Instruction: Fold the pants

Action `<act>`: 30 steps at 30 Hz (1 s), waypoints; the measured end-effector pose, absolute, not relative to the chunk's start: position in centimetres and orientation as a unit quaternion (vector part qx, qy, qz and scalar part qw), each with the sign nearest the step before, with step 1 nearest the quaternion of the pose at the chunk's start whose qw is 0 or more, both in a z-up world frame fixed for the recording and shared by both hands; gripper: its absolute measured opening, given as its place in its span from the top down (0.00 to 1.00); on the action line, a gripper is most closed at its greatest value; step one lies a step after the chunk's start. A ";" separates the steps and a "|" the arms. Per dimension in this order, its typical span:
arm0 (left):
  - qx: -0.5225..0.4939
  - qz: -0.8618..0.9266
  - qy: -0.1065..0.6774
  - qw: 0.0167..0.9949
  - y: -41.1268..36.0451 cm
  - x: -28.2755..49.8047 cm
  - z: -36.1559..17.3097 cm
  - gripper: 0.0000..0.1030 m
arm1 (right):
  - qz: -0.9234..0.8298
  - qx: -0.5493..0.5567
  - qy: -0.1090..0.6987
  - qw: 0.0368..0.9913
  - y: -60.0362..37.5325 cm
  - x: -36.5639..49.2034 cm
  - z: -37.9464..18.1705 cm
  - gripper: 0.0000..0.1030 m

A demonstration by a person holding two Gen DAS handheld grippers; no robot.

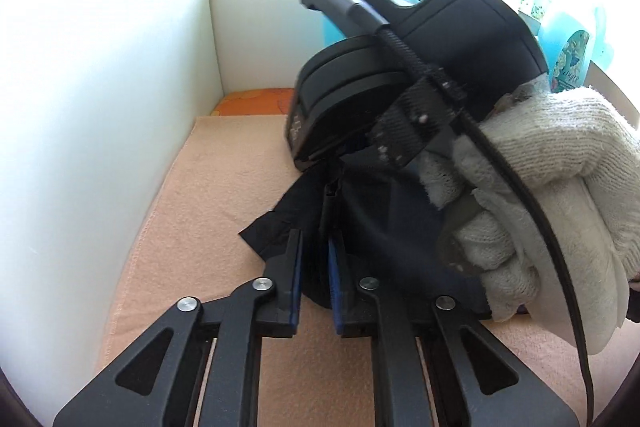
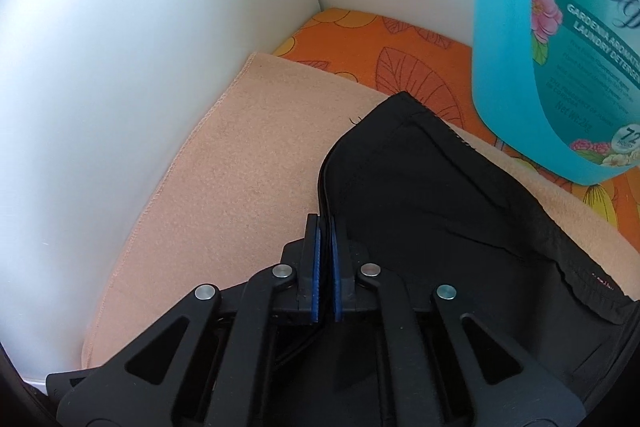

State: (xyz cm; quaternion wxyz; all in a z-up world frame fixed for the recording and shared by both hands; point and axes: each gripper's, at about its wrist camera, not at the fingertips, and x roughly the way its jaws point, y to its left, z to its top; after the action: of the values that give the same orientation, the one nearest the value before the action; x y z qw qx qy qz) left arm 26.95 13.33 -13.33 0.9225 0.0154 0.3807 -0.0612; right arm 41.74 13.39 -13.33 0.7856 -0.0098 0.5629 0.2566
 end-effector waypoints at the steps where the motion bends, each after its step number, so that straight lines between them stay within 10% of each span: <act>1: 0.019 -0.056 0.382 0.922 13.1 26.5 -13.2 0.69 | 0.260 0.003 0.561 0.786 12.8 41.8 -13.0 0.96; 3: 0.037 -0.041 0.381 0.923 13.4 26.2 -13.4 0.50 | 0.261 0.019 0.557 0.788 11.6 42.0 -12.4 0.96; 11: -0.011 -0.060 0.392 0.918 13.4 27.7 -13.7 0.37 | 0.268 0.069 0.543 0.793 7.9 41.7 -10.6 0.96; 13: -0.012 -0.077 0.379 0.922 12.7 27.9 -13.5 0.51 | 0.270 0.081 0.536 0.796 6.7 41.3 -10.1 0.96; 15: -0.020 -0.090 0.376 0.922 12.2 28.0 -13.1 0.95 | 0.271 0.096 0.532 0.797 4.8 41.0 -9.2 0.96; 30: -0.029 -0.241 0.320 0.916 1.3 24.8 -7.9 0.95 | 0.234 0.138 0.456 0.847 -10.2 35.2 -1.7 0.96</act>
State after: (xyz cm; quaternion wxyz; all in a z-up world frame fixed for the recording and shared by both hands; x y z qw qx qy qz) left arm 24.81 1.33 -7.90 0.9156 -0.0291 0.3201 -0.2415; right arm 35.24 -10.19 -1.73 0.8475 0.1381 0.4561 0.2339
